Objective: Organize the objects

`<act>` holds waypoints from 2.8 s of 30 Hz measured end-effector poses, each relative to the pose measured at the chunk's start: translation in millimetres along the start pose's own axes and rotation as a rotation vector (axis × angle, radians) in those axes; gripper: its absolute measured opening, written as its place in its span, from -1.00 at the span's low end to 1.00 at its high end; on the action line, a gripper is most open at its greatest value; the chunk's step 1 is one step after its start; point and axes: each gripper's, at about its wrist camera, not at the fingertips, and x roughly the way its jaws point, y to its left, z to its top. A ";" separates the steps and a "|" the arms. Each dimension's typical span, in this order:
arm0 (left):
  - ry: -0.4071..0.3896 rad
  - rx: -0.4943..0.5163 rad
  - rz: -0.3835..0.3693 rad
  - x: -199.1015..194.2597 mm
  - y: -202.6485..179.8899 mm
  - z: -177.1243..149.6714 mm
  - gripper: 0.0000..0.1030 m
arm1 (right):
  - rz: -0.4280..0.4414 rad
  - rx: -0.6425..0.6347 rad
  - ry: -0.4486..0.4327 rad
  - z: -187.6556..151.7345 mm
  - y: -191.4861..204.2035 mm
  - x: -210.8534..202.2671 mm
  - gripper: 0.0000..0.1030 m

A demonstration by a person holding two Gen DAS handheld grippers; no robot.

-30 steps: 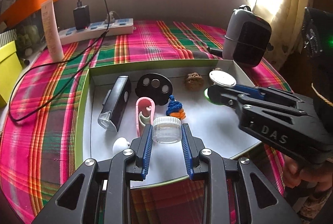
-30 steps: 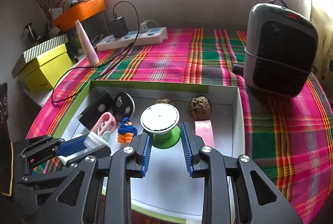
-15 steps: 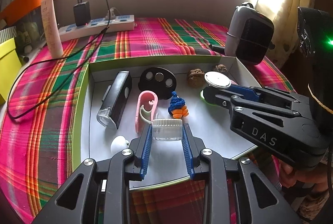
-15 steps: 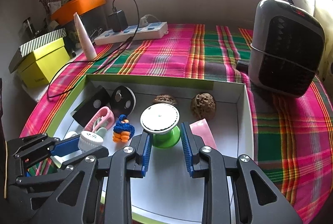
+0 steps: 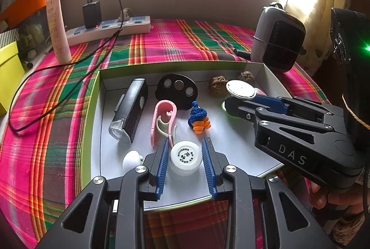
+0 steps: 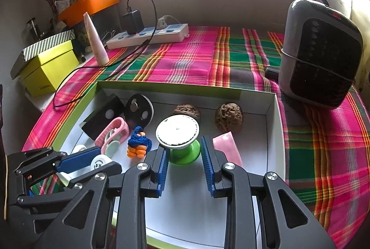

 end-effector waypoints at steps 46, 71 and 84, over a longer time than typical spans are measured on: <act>-0.063 0.003 0.062 -45.1 -3.0 -16.3 -0.32 | -0.009 -0.005 -0.054 -23.7 21.1 -48.7 -0.17; -0.100 -0.008 0.086 -91.7 -16.1 -70.8 -0.10 | -0.101 0.027 -0.018 -89.1 33.2 -94.3 -0.16; -0.034 -0.025 0.118 -79.4 -17.2 -97.7 -0.08 | -0.176 0.040 0.059 -116.7 27.3 -89.2 0.04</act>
